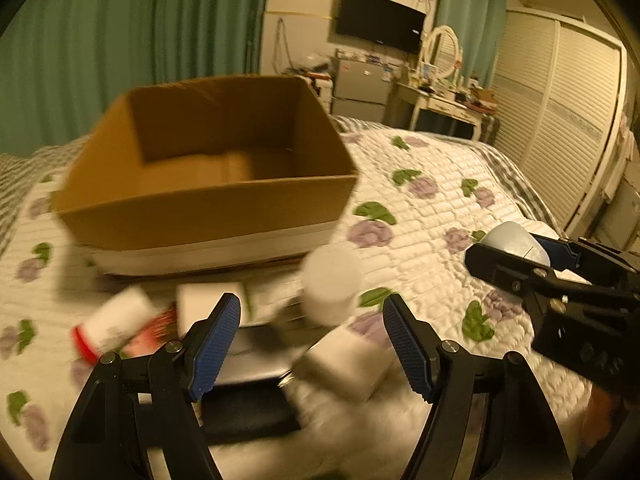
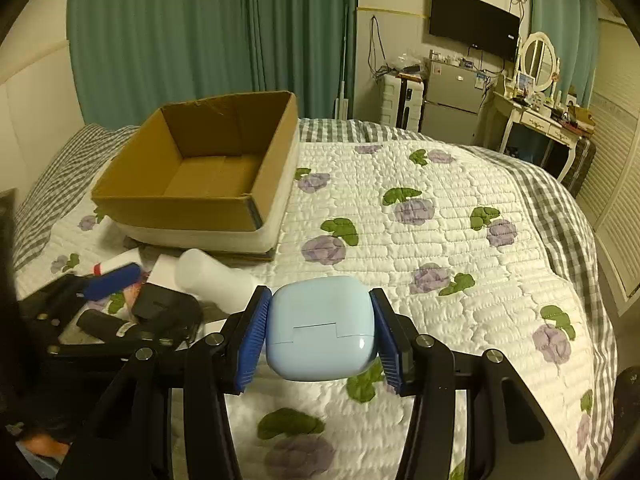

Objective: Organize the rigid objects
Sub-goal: 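Grasp the white round cylinder with the left tool while the right tool holds the earbuds case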

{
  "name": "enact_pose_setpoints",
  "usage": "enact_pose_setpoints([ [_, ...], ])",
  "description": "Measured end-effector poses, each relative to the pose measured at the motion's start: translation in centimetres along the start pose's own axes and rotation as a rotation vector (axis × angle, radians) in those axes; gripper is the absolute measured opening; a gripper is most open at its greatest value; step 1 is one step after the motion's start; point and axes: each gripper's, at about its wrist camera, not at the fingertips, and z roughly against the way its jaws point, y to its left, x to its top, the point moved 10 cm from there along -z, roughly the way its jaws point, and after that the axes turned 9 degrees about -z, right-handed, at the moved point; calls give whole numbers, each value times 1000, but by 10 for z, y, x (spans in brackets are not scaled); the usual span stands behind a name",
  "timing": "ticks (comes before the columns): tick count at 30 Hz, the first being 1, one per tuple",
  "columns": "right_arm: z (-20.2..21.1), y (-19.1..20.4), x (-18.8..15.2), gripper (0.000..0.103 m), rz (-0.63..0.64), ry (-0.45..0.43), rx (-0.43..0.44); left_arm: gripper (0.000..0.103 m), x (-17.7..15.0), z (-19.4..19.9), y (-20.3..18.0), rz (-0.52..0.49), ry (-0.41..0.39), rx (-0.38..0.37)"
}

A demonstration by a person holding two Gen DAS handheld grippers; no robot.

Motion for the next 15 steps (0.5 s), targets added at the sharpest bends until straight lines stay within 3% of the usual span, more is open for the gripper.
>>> enact_pose_setpoints([
  [4, -8, -5, -1, 49, -28, 20, 35, 72, 4, -21, -9, -21, 14, -6],
  [5, -8, -5, -1, 49, -34, 23, 44, 58, 5, -24, -10, -22, 14, -13],
  [6, -8, -6, -1, 49, -36, 21, 46, 33, 5, -26, -11, -24, 19, -19],
  [10, -6, -3, -2, 49, -25, 12, 42, 33, 3, -29, -14, -56, 26, -30],
  [15, 7, 1, 3, 49, -13, -8, 31, 33, 22, 3, -13, -85, -47, -14],
])
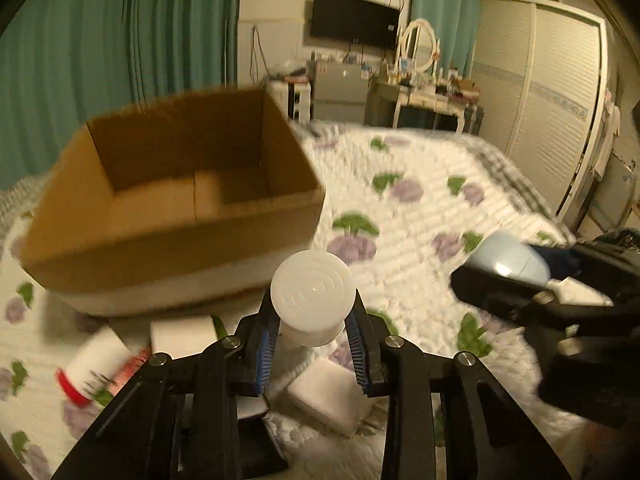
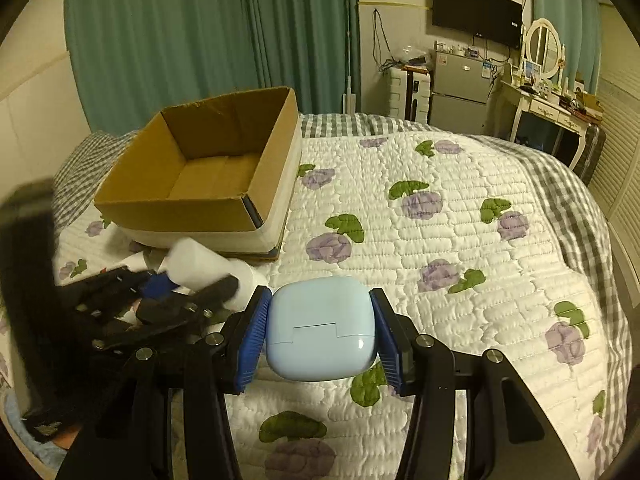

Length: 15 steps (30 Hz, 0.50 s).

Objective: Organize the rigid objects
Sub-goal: 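Grasp the white round cylinder with the left tool while the right tool holds the earbuds case, then carry both held items over the cardboard box and open both tools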

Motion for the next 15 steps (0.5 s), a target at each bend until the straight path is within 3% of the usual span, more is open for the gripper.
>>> enact_pose_setpoints([
  [7, 41, 31, 41, 49, 62, -101, 19, 33, 56, 78, 31, -44, -125, 74],
  [11, 52, 64, 74, 49, 114, -156, 68, 33, 78, 100, 63, -54, -133, 126],
  [15, 41, 89, 101, 49, 106, -171, 132, 33, 92, 97, 97, -40, -118, 173],
])
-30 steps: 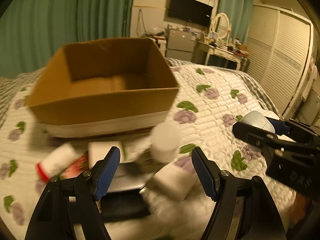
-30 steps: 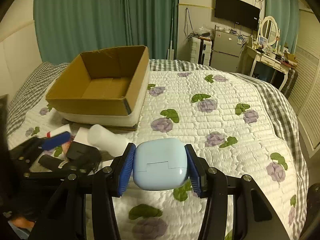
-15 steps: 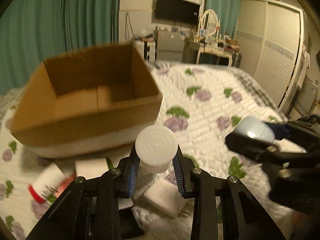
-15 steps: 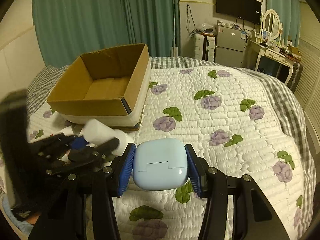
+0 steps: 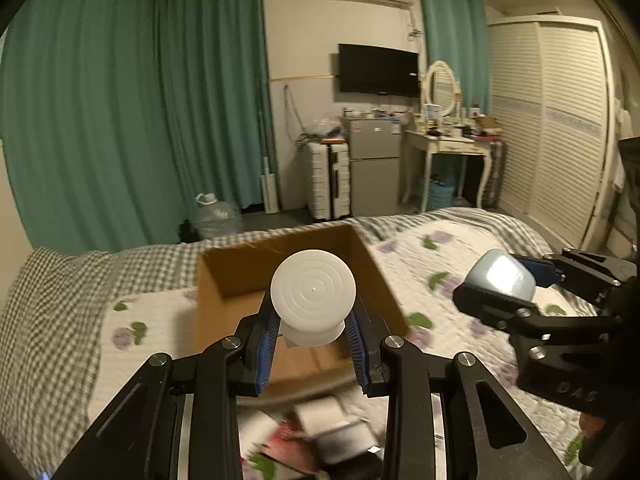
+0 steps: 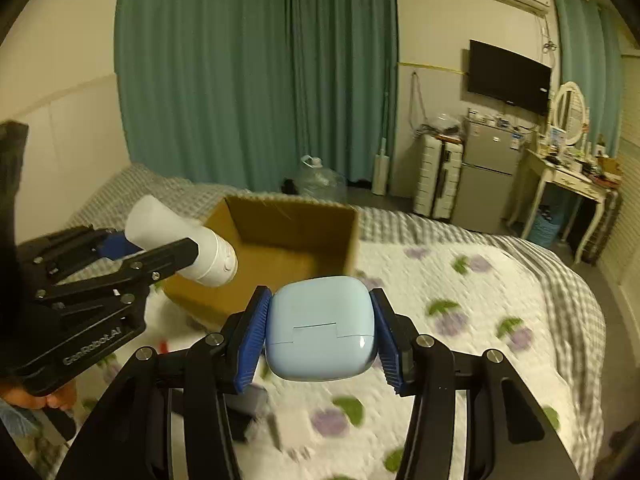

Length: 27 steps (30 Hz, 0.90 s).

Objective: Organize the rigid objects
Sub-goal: 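Carry both held items over the cardboard box and open both tools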

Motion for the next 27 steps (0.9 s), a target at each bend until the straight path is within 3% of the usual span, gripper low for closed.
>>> enact_pose_setpoints([
  [8, -66, 10, 23, 49, -19, 8, 23, 33, -15, -77, 38, 30, 118, 12],
  [13, -102, 3, 4, 49, -22, 57, 11, 33, -44, -116, 37, 25, 187, -2],
  [16, -115, -3, -6, 49, -22, 80, 5, 33, -54, -126, 32, 45, 197, -57],
  [18, -117, -4, -7, 49, -21, 81, 8, 41, -58, -128, 32, 57, 187, -71],
  [20, -121, -2, -7, 49, -14, 79, 10, 64, -57, -128, 35, 53, 168, -40],
  [27, -136, 8, -4, 49, -3, 71, 27, 64, -50, -108, 54, 75, 125, 5],
])
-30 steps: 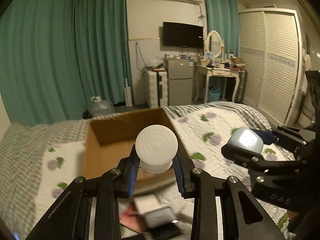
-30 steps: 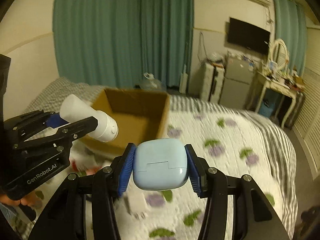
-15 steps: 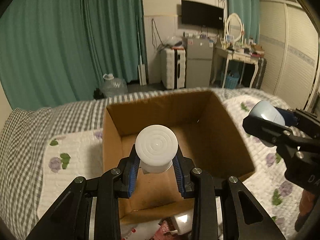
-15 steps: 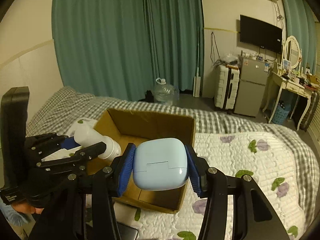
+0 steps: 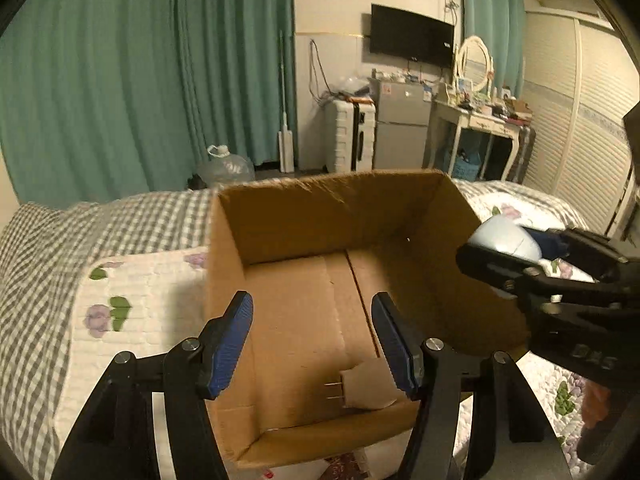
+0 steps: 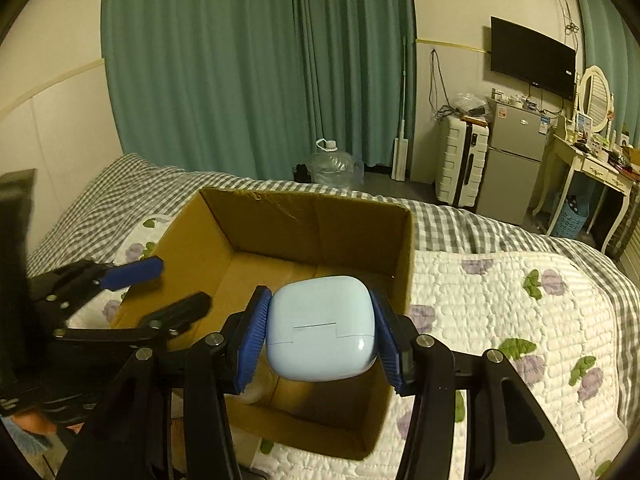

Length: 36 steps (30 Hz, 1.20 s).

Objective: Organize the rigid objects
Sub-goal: 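Carry both held items over the cardboard box and open both tools, then grasp the black UGREEN power bank with the left tool while the right grasps the white charger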

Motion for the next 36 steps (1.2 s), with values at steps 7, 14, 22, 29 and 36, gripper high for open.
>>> enact_pose_setpoints([
  [7, 23, 0, 0, 85, -29, -29, -13, 64, 2, 46, 14, 21, -51, 31],
  [14, 81, 1, -18, 85, 14, -41, -57, 65, -24, 95, 21, 45, -57, 68],
  [22, 96, -10, -92, 85, 86, 90, -91, 65, -87, 109, 6, 62, 12, 56],
  [29, 58, -16, -160, 85, 103, 258, -68, 65, -133, 88, -23, 81, 95, 39],
  [36, 30, -22, -186, 66, 82, 365, -53, 65, -144, 69, -48, 47, 144, 9],
])
